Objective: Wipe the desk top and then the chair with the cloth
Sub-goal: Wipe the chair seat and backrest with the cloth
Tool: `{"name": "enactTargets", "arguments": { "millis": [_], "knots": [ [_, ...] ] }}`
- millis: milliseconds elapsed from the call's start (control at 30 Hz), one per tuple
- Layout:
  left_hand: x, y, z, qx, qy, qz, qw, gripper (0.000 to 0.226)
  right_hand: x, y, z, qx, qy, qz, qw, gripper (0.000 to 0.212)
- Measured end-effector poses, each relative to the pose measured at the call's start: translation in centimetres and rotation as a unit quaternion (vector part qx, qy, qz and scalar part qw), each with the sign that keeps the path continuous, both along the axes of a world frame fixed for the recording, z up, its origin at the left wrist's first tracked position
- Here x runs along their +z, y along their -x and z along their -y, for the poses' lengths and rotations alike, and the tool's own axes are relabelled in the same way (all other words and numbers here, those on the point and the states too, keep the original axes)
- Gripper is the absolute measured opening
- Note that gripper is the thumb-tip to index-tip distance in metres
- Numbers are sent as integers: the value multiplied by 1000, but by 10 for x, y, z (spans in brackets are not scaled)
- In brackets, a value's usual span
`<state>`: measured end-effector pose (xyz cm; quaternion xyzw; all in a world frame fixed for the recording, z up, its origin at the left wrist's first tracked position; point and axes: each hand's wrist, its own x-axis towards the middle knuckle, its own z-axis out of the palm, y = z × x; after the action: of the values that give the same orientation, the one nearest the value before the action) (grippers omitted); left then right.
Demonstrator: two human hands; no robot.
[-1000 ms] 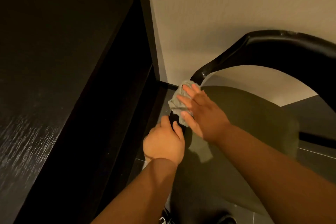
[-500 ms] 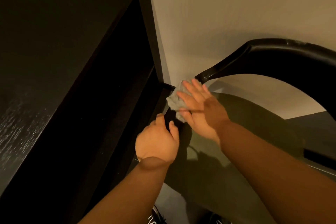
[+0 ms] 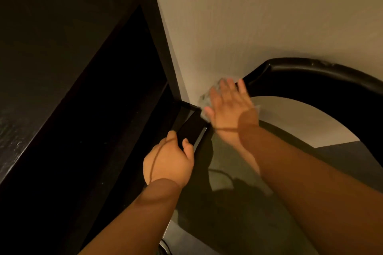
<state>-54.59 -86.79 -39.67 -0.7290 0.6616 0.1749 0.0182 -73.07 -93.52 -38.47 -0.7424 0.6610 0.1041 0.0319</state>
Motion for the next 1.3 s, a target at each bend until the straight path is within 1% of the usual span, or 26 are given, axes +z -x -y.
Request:
{"name": "enactTargets", "arguments": {
  "millis": [67,100,133,200,233,267,333,433,500,567,667,700,767,800,867,900,933,1033,1067,1100,1133,1200,1267,1300],
  "knots": [
    [-1,-1,1,-1,9,1,1000,47,5,6,12,-45,13,-51,998,74],
    [0,-1,0,0,14,4,1000,48,5,3,10,-55,20,-44,997,73],
    [-1,-1,0,-1,19,5,1000,49,2,-3,5,-56,27,-21,998,71],
    [-1,-1,0,-2,21,9,1000,51,-10,-18,-11,-37,27,56,997,72],
    [-2,-1,0,-5,21,10,1000,52,-14,-22,-17,-20,23,75,997,73],
    [-2,-1,0,-8,23,9,1000,53,-15,-21,-19,-4,20,75,997,74],
    [-2,-2,0,-8,20,3,1000,55,-8,-8,-12,9,19,39,999,74],
    [-3,-2,0,-8,13,-4,1000,56,5,18,5,-16,17,-70,997,71],
    [-3,-2,1,-6,18,-12,1000,57,10,25,10,-31,24,-91,995,70],
    [-2,-2,0,-6,19,-14,1000,59,4,14,5,-28,37,-63,997,68],
    [-2,-2,0,-10,18,-3,1000,59,-12,-11,-11,-10,35,77,996,66],
    [-2,-2,0,-9,20,2,1000,58,-18,-14,-16,5,29,103,994,67],
    [-1,-2,0,-4,20,2,1000,57,-25,-6,-19,40,34,109,993,67],
    [-1,-3,-1,-5,20,-1,1000,55,-26,4,-18,50,48,97,993,66],
    [1,-2,-1,-5,20,-9,1000,48,-27,24,-13,48,76,39,995,63],
    [3,-2,-1,-3,20,-13,1000,43,-28,28,-12,36,90,24,995,62],
    [4,-2,-1,-2,21,-14,1000,38,-28,26,-13,23,99,44,994,60],
    [7,-1,-1,-3,26,-6,1000,32,-37,-6,-34,4,80,162,983,62],
    [7,-1,-1,-2,28,-3,1000,31,-42,-17,-44,6,98,218,971,59],
    [7,-1,-2,-1,28,-1,1000,31,-45,-27,-54,-6,128,282,951,53],
    [8,0,-2,1,26,1,1000,31,-47,-36,-62,-45,156,360,919,49],
    [8,0,-3,8,19,0,1000,29,-42,-52,-73,-179,161,489,838,54],
    [6,0,-2,10,16,7,1000,29,-33,-68,-79,-303,157,563,753,56],
    [5,-1,-1,8,14,11,1000,29,-30,-74,-79,-340,149,579,726,55]
  ]
}}
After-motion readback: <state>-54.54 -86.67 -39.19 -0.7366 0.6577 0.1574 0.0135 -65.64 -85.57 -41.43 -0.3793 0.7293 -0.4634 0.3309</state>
